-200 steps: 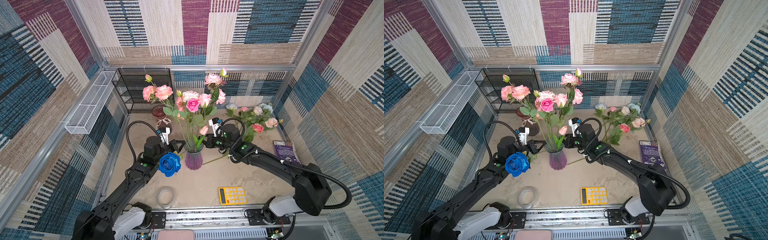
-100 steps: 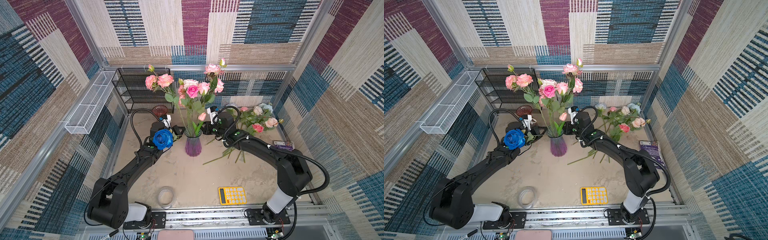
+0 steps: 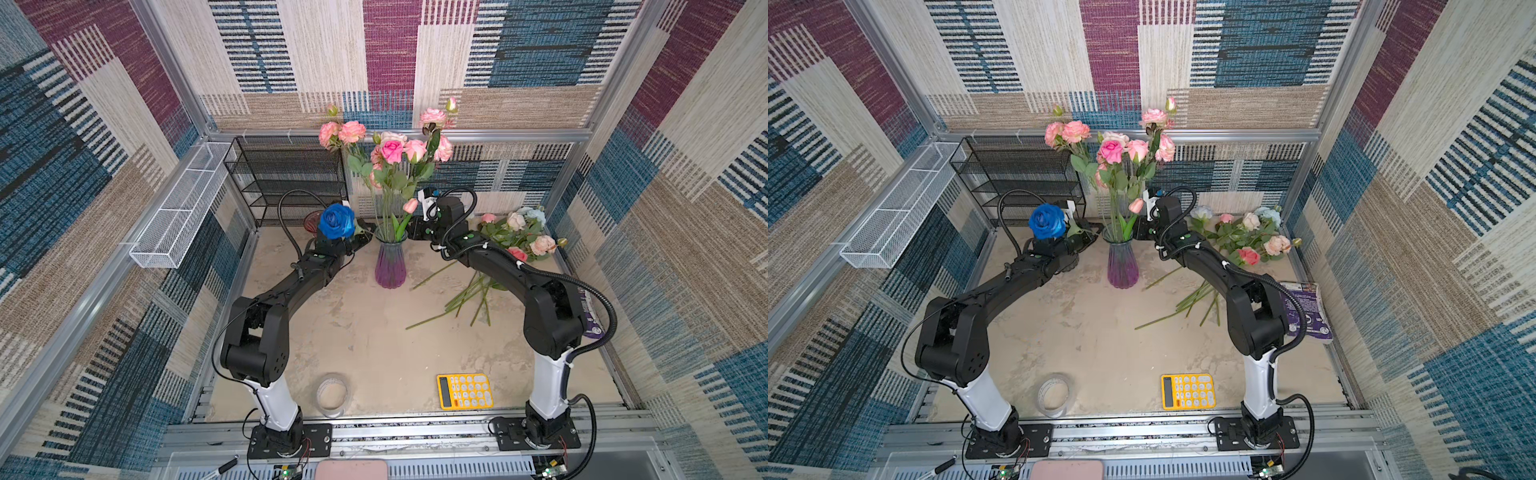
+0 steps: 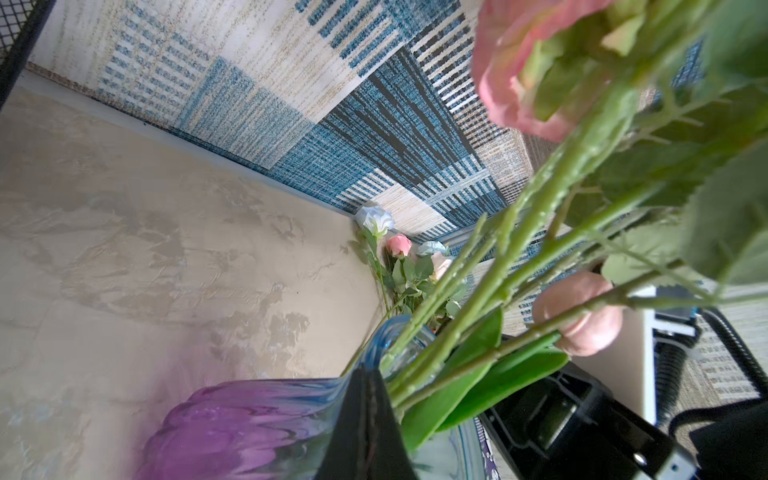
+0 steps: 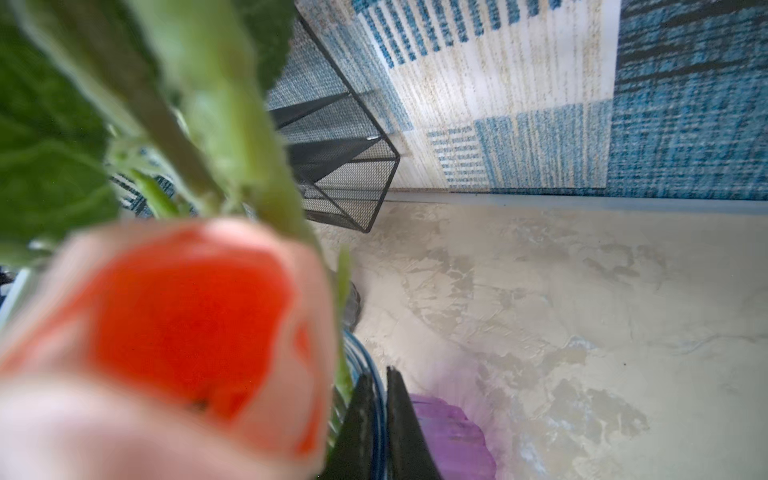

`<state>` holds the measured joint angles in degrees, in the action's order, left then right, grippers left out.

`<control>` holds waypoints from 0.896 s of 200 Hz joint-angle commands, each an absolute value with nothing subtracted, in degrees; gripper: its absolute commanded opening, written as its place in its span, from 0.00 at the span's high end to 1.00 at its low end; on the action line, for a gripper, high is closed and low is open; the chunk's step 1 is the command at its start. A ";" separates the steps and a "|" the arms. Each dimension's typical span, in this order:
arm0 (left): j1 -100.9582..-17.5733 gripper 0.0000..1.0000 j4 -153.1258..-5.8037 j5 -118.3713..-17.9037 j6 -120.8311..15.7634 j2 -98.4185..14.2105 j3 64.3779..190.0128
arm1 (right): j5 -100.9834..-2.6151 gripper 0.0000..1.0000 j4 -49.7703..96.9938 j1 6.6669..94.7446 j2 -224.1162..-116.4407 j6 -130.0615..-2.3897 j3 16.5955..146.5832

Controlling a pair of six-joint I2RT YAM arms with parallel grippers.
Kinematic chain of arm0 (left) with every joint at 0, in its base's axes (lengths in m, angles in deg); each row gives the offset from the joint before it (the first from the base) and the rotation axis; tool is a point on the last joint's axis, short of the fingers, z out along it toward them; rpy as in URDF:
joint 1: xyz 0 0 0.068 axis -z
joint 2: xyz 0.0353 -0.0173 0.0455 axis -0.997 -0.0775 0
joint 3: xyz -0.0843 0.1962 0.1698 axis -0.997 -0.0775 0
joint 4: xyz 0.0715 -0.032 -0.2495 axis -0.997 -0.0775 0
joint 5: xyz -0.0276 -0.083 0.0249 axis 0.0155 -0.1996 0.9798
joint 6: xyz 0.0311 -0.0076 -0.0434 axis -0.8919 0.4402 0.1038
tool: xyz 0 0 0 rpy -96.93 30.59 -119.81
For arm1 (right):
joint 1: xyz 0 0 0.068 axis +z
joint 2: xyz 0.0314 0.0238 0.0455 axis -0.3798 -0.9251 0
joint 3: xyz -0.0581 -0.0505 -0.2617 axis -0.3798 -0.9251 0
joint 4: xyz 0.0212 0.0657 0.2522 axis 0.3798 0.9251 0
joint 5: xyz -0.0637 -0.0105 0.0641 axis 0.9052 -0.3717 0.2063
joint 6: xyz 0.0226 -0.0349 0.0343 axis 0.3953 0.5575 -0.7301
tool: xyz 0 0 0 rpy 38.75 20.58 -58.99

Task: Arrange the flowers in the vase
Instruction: 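Lift the vase with both grippers, carry it farther from the robot, set down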

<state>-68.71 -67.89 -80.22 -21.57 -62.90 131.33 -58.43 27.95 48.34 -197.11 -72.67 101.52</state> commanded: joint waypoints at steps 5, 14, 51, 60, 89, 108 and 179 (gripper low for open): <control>-68.56 0.98 -71.08 -87.55 -23.52 -65.40 134.46 | -62.52 0.89 32.49 48.39 -199.99 -72.04 104.56; -68.79 0.98 -71.03 -87.62 -23.36 -65.96 134.73 | -62.69 0.89 32.74 48.34 -200.67 -71.93 105.20; -68.84 1.00 -68.36 -87.84 -22.67 -64.84 132.13 | -65.02 0.89 29.70 48.42 -199.41 -72.41 102.32; -68.73 1.00 -67.55 -88.09 -22.19 -64.49 131.35 | -65.18 0.89 29.01 48.68 -198.59 -72.49 101.06; -68.60 0.96 -66.75 -87.84 -21.66 -62.81 129.49 | -63.82 0.90 26.13 49.04 -195.03 -73.30 95.81; -68.54 0.87 -66.89 -86.82 -21.97 -61.11 128.33 | -63.30 0.88 24.74 49.04 -193.31 -73.80 92.89; -68.51 0.73 -67.90 -85.13 -22.03 -59.81 127.42 | -61.48 0.71 23.50 49.04 -191.23 -76.54 91.21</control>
<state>-68.67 -68.51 -84.70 -21.55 -60.45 127.73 -62.15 21.89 48.96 -191.97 -74.81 91.51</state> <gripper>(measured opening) 0.275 0.240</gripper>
